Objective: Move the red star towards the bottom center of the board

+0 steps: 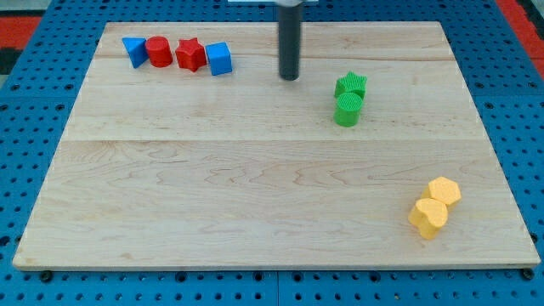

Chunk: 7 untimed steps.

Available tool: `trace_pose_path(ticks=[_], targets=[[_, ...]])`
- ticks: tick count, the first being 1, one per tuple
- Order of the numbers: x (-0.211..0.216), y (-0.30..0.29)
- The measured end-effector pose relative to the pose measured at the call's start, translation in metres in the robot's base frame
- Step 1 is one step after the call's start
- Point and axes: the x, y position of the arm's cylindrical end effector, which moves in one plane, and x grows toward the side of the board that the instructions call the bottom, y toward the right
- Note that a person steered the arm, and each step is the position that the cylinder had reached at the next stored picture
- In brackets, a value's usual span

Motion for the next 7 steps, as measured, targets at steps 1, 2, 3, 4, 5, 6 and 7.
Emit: trace_pose_path(ticks=[1,2,3,4,5,6,7], targets=[[-0.065,-0.023],[-0.092,-0.105],[-0.077,-0.176],[-0.038,-0.175],[0.004,-0.164],[0.037,-0.149],[0.072,-0.134]])
